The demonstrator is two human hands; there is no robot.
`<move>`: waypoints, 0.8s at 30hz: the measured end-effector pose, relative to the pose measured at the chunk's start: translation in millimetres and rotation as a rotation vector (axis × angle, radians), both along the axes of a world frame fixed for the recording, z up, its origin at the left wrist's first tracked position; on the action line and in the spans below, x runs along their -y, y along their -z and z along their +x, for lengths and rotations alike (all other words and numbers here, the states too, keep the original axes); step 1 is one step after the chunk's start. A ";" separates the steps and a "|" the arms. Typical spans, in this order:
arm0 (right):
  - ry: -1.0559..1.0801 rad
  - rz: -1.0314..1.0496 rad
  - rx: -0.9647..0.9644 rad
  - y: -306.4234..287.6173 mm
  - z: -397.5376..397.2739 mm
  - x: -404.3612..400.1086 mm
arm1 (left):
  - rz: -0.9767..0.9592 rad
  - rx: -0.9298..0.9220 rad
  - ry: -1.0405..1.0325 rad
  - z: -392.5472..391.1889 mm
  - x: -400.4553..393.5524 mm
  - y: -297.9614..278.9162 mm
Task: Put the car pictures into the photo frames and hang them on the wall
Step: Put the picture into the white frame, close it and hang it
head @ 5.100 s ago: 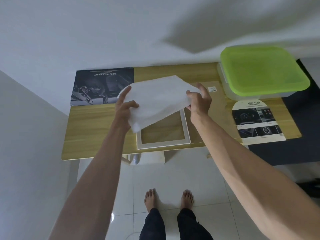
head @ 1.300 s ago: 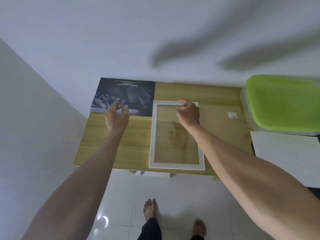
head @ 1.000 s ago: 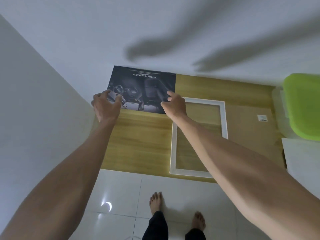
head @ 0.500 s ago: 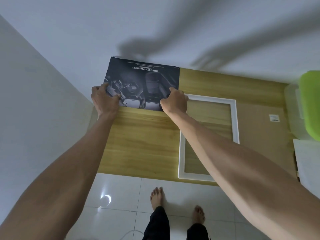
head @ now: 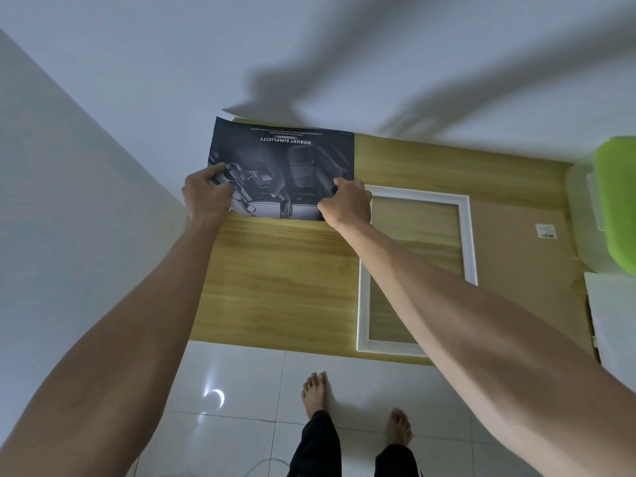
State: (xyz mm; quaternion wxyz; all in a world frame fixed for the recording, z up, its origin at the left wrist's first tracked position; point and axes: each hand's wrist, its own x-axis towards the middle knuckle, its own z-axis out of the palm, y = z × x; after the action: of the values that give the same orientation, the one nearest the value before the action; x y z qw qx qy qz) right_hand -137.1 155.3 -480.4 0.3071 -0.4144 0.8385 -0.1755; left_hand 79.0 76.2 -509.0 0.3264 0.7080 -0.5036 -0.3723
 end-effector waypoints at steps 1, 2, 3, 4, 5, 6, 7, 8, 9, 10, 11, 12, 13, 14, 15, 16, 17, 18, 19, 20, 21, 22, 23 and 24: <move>0.004 -0.005 0.015 0.7 -0.8 -0.1 | 0.015 -0.052 0.007 2.6 0.1 0.0; 0.013 -0.012 0.033 0.1 -0.8 -0.8 | 0.021 -0.098 0.013 5.1 0.0 -0.3; 0.028 -0.024 0.056 -0.1 -1.1 -1.3 | 0.021 -0.135 0.023 7.5 -0.5 -0.8; 0.047 -0.037 0.078 -0.5 -1.3 -2.1 | 0.015 -0.174 0.028 8.8 -1.4 -2.5; 0.066 -0.053 0.099 0.0 -1.7 -3.2 | 0.006 -0.223 0.024 9.1 -2.6 -5.2; 0.083 -0.071 0.111 -0.4 -1.5 -5.3 | -0.004 -0.279 0.017 8.9 -4.0 -8.5; 0.102 -0.095 0.109 -0.7 -1.0 -7.6 | -0.013 -0.334 0.010 8.1 -5.8 -13.3; 0.119 -0.117 0.094 -2.4 -0.2 -10.5 | -0.015 -0.384 0.003 6.8 -8.1 -18.5; 0.137 -0.138 0.081 -3.0 0.1 -12.8 | -0.015 -0.431 -0.002 5.2 -10.1 -23.8; 0.150 -0.150 0.080 -5.5 0.6 -15.7 | -0.012 -0.477 -0.015 3.8 -11.9 -28.4; 0.167 -0.162 0.096 -7.3 1.3 -18.2 | -0.007 -0.521 -0.033 2.5 -13.4 -33.1; 0.186 -0.164 0.127 -12.3 3.5 -21.4 | -0.002 -0.560 -0.053 0.7 -15.1 -38.1; 0.209 -0.163 0.166 -15.3 5.4 -23.4 | 0.001 -0.594 -0.071 -1.2 -16.9 -43.2; 0.236 -0.163 0.213 -19.8 8.0 -25.8 | 0.001 -0.625 -0.085 -3.1 -19.3 -48.9; 0.270 -0.172 0.272 -23.0 10.2 -27.6 | -0.002 -0.655 -0.093 -4.9 -22.3 -54.9; 0.311 -0.183 0.348 -28.4 13.0 -30.1 | -0.007 -0.683 -0.099 -6.5 -25.5 -61.0; 0.350 -0.192 0.436 -33.4 15.3 -32.4 | -0.014 -0.711 -0.105 -8.0 -29.6 -68.0; 0.389 -0.208 0.531 -38.8 17.5 -34.4 | -0.019 -0.736 -0.114 -9.3 -33.7 -74.0; 0.424 -0.234 0.633 -43.1 18.8 -35.7 | -0.021 -0.757 -0.126 -10.9 -38.0 -79.6; 0.455 -0.265 0.737 -47.2 19.4 -36.5 | -0.023 -0.774 -0.137 -12.6 -43.0 -84.3; 0.498 -0.304 0.834 -47.9 19.3 -36.1 | -0.025 -0.789 -0.144 -14.7 -49.4 -89.0; 0.551 -0.349 0.913 -51.0 19.4 -36.7 | -0.027 -0.800 -0.141 -17.2 -57.1 -93.1; 0.611 -0.400 0.988 -52.5 18.2 -36.7 | -0.029 -0.806 -0.130 -19.8 -65.5 -96.3; 0.675 -0.444 1.040 -55.6 17.1 -37.6 | -0.030 -0.807 -0.113 -22.1 -74.2 -98.5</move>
State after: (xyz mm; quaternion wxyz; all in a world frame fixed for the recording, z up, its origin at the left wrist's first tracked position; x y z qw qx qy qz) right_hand -120.0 192.9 -424.8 0.5076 -0.0433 0.6088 -0.6082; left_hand 56.9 150.4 -410.5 0.5280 0.5270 -0.3007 -0.5941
